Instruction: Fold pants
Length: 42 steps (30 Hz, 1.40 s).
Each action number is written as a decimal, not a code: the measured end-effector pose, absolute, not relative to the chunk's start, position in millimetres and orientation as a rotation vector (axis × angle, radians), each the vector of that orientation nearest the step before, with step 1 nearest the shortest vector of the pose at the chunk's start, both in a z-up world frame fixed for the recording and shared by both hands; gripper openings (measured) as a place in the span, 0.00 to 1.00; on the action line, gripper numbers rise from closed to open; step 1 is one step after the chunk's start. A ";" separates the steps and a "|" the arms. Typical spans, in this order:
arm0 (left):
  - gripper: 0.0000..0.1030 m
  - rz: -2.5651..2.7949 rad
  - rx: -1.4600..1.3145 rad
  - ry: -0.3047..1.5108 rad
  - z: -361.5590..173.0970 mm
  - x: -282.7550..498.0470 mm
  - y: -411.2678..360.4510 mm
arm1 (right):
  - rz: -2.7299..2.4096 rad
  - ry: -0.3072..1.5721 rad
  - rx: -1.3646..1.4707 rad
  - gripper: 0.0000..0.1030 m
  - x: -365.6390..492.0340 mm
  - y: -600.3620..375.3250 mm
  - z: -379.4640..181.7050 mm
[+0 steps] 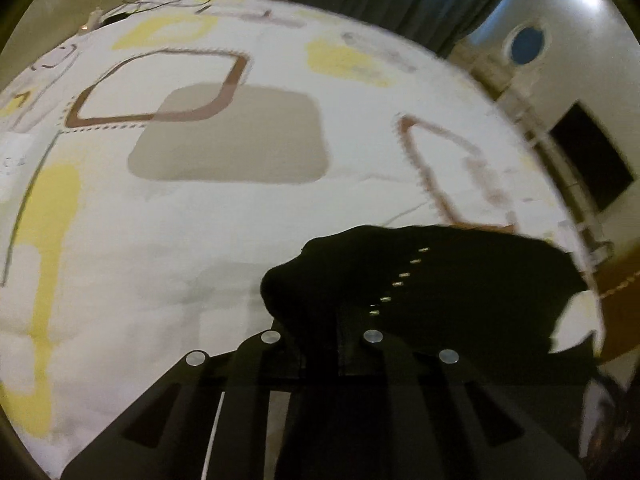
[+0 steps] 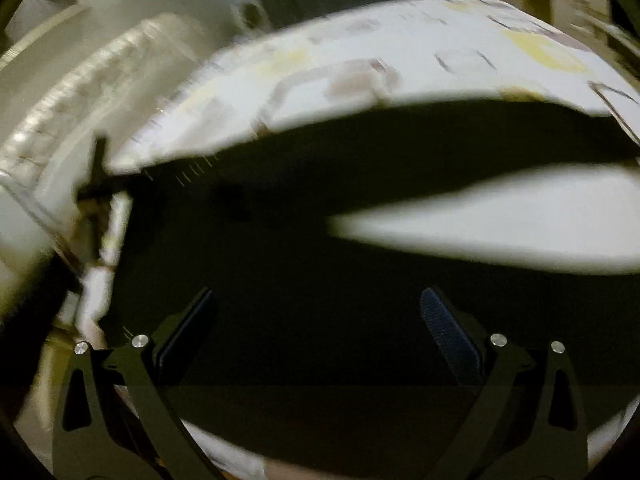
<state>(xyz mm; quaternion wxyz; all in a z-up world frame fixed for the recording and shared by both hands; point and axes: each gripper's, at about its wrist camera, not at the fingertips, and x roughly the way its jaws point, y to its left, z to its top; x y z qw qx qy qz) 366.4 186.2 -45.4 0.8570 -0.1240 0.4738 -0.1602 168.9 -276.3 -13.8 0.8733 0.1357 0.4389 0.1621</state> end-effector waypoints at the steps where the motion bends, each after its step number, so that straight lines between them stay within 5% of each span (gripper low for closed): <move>1: 0.09 -0.355 -0.278 0.981 -42.8 364.5 187.8 | 0.364 0.888 0.278 0.98 183.7 -282.2 -6.3; 7: 0.09 -0.479 -0.452 0.908 -38.0 359.5 201.5 | 0.459 0.768 -0.078 0.98 302.4 -289.2 6.3; 11: 0.08 -0.474 -0.413 0.920 -41.1 359.7 195.7 | 0.477 0.936 -0.301 0.97 382.8 -281.3 -34.2; 13: 0.08 -0.479 -0.397 0.937 -42.5 363.2 190.4 | 0.503 0.986 -0.324 0.85 411.5 -283.0 -46.0; 16: 0.08 -0.478 -0.386 0.952 -45.3 365.3 189.7 | 0.544 1.029 -0.346 0.83 440.8 -286.0 -55.3; 24: 0.07 -0.499 -0.408 0.975 -57.1 372.1 190.5 | 0.618 1.221 -0.420 0.73 467.0 -275.5 -89.3; 26: 0.07 -0.491 -0.420 0.988 -61.1 375.7 192.8 | 0.623 1.250 -0.389 0.62 471.5 -277.6 -90.6; 28: 0.07 -0.477 -0.426 1.010 -65.2 379.1 194.5 | 0.634 1.267 -0.353 0.31 473.3 -279.9 -88.3; 30: 0.07 -0.448 -0.424 1.036 -71.1 384.2 196.8 | 0.649 1.283 -0.327 0.13 472.4 -281.7 -84.9; 42: 0.07 -0.443 -0.558 1.033 -82.4 381.9 220.0 | 0.512 0.956 -0.422 0.06 394.1 -275.6 -38.7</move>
